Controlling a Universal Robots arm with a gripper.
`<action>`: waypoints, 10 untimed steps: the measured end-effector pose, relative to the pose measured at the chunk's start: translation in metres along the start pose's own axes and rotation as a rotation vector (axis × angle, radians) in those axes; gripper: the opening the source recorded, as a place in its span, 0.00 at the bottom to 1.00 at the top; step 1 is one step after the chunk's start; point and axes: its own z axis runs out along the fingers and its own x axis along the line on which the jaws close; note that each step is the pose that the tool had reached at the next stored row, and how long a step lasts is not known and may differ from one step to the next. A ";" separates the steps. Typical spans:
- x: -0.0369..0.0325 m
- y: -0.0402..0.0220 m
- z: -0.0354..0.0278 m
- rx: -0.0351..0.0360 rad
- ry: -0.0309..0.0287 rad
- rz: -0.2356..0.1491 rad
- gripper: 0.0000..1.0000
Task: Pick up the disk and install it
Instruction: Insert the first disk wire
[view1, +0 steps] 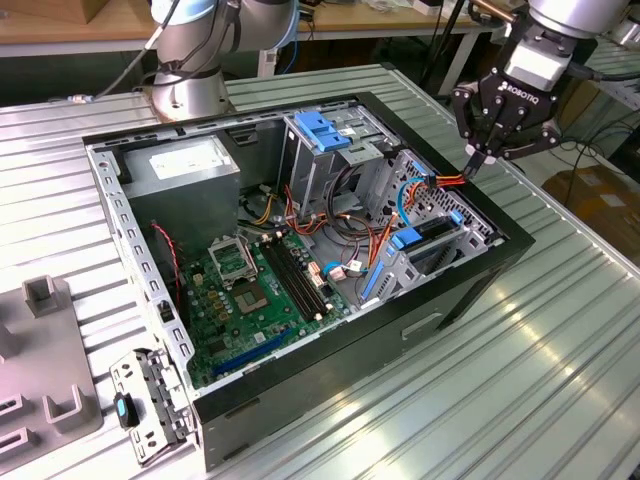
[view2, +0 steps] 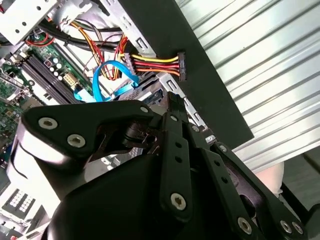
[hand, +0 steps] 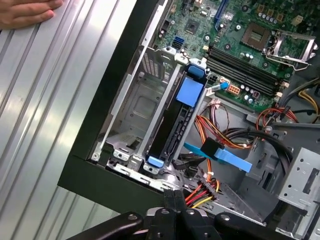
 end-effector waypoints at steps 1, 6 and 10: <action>-0.0006 -0.0014 0.0000 0.0000 0.0001 -0.001 0.11; -0.0033 -0.0074 0.0008 0.0007 -0.0002 -0.075 0.11; -0.0034 -0.0075 0.0019 0.0018 -0.0007 -0.173 0.11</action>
